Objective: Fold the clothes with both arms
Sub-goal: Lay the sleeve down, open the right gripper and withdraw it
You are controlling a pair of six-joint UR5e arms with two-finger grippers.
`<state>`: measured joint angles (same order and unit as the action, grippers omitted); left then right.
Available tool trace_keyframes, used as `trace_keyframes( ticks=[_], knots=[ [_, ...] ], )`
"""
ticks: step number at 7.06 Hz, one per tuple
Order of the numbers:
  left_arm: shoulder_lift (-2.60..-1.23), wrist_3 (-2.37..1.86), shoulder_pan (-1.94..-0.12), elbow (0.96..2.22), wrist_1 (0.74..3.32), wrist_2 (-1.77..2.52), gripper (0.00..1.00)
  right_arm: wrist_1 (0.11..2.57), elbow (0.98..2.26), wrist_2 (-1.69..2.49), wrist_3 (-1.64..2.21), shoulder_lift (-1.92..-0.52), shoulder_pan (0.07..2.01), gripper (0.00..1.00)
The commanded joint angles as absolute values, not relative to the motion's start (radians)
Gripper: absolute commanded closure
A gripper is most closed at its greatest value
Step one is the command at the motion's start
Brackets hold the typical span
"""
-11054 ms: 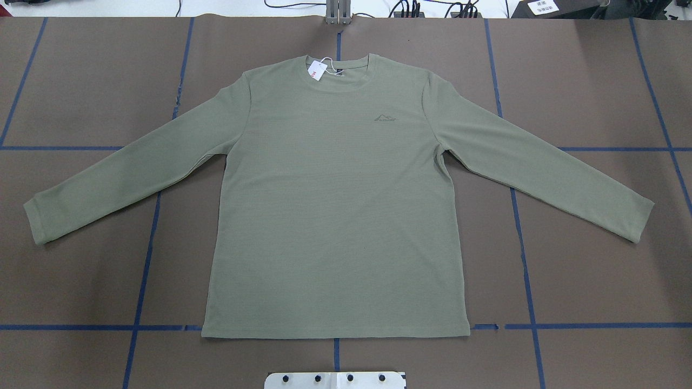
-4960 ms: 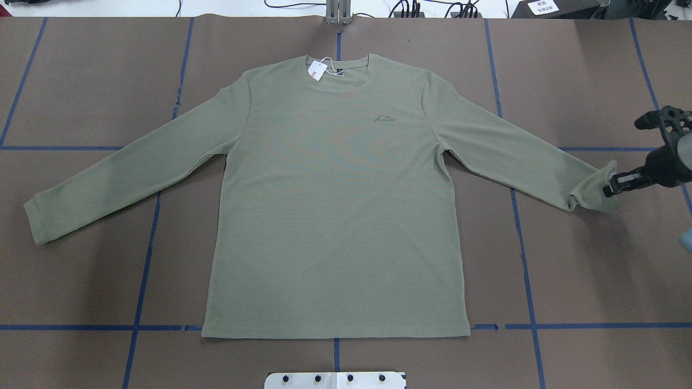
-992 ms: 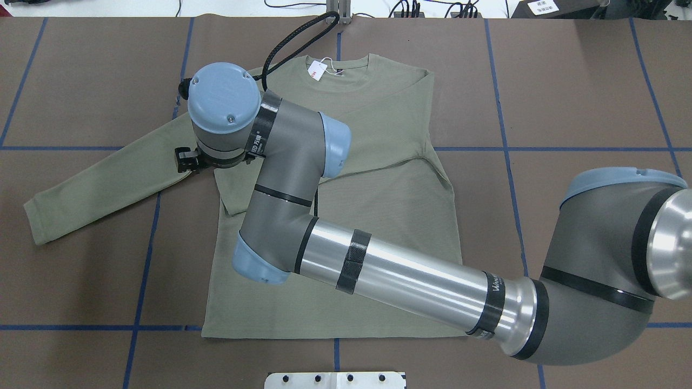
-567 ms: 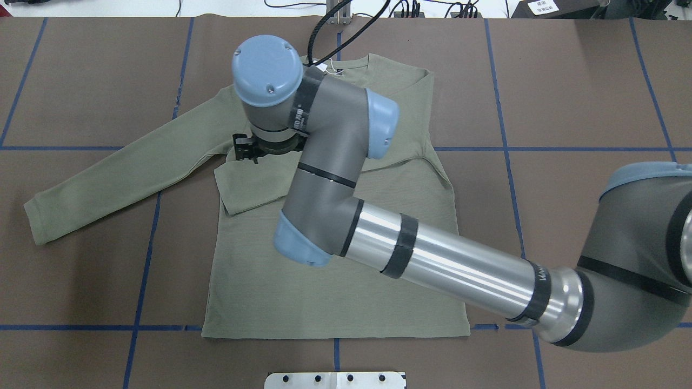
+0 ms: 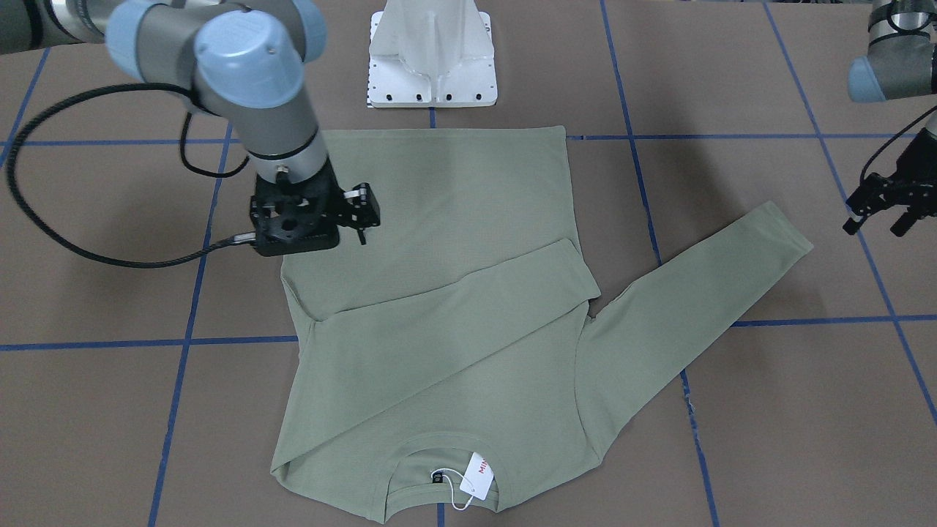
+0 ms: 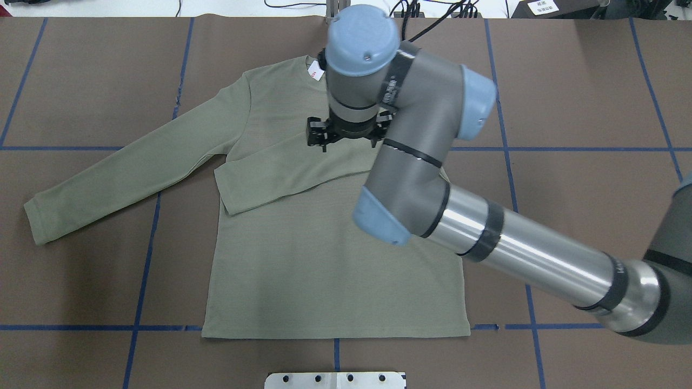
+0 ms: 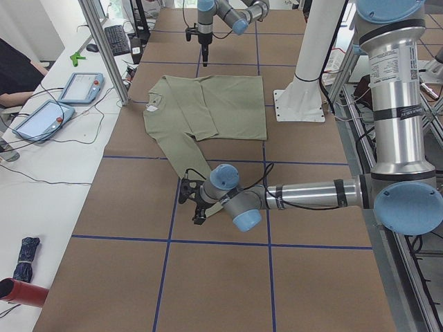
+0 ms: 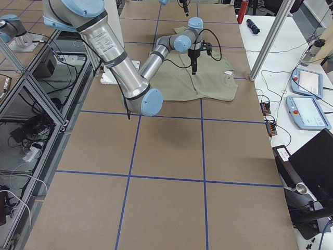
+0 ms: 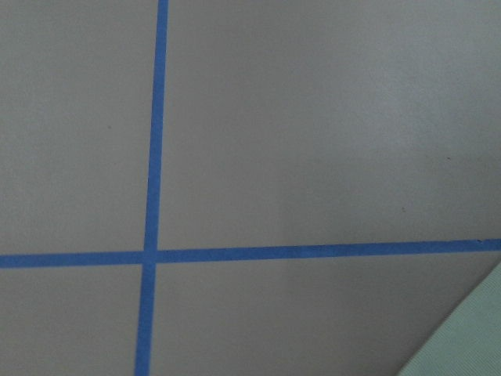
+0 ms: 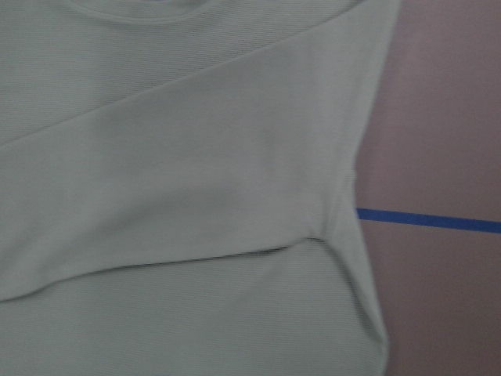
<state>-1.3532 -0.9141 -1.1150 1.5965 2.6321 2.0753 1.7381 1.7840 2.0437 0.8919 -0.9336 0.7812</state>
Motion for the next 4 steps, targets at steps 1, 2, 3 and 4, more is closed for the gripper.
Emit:
trace_keyframes(
  ticks=[1,2,3,4],
  knots=[
    [-1.292,-1.213,-0.873,1.693,2.631,1.903,0.0,1.744,1.894,2.116,0.737,-1.119,0.885,0.0],
    [-1.292,-1.285,-0.779,1.692,2.614,1.814,0.0,1.743,1.898,2.149,0.669,-1.168,0.931,0.0],
    [-1.29,-1.287,-0.773,1.687,2.6,1.807,0.0,1.743,1.907,2.149,0.613,-1.216,0.955,0.0],
    [-1.292,-1.284,-0.772,1.689,2.558,1.787,0.0,1.741,1.907,2.149,0.595,-1.23,0.965,0.0]
  ],
)
